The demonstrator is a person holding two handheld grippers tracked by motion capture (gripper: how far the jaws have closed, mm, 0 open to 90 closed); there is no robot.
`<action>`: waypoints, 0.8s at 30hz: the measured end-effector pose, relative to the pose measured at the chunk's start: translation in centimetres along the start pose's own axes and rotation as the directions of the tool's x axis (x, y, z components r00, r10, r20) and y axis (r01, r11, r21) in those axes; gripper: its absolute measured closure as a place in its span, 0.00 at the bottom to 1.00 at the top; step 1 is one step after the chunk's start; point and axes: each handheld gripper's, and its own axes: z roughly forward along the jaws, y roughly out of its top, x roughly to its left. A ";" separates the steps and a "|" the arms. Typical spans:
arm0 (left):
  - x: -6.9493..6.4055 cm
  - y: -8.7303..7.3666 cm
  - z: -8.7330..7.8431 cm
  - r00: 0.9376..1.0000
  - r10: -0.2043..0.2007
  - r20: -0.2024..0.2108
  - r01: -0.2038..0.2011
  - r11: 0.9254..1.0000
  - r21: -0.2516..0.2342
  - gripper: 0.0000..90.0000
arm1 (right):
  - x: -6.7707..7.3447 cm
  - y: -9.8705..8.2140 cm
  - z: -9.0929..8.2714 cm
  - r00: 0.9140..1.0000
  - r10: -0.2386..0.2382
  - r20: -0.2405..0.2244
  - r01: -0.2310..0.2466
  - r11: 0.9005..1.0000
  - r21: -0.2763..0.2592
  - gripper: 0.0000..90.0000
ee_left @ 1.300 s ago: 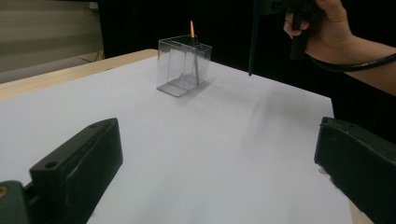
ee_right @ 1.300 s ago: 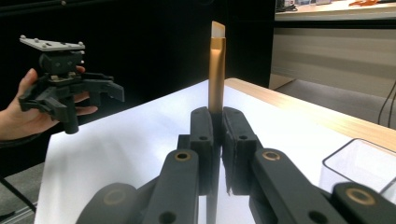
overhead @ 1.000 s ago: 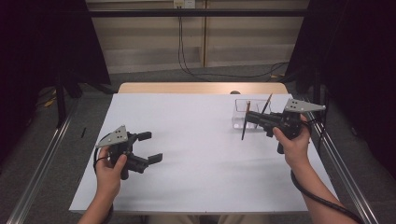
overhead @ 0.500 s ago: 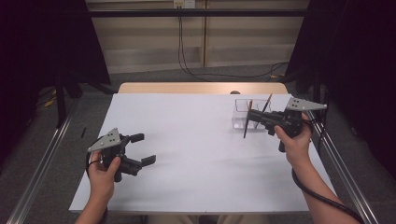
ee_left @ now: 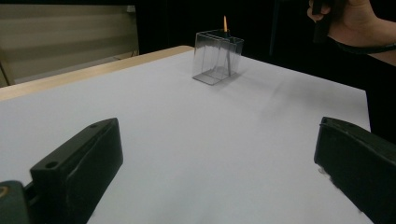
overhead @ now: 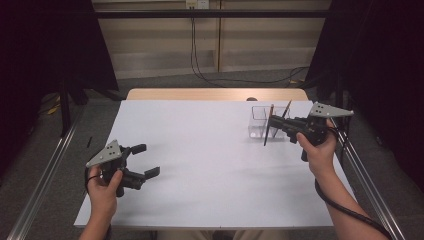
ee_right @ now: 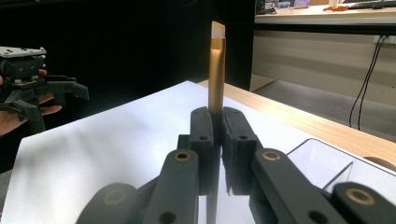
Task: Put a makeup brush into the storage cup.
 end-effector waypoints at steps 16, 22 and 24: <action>0.0 -0.1 0.0 1.000 -0.002 0.014 0.002 1.000 -0.006 0.01 | -1.4 1.2 -0.1 0.997 -0.002 0.081 0.002 1.000 -0.008 0.93; 0.0 -0.1 -0.1 1.000 0.001 0.015 -0.001 1.000 -0.008 0.01 | -2.0 1.4 0.2 0.994 0.008 0.111 -0.007 1.000 -0.013 0.93; 0.0 -0.1 -0.1 1.000 0.002 0.015 -0.002 1.000 -0.005 0.01 | -2.2 1.5 0.3 0.993 0.005 0.122 -0.003 1.000 -0.011 0.93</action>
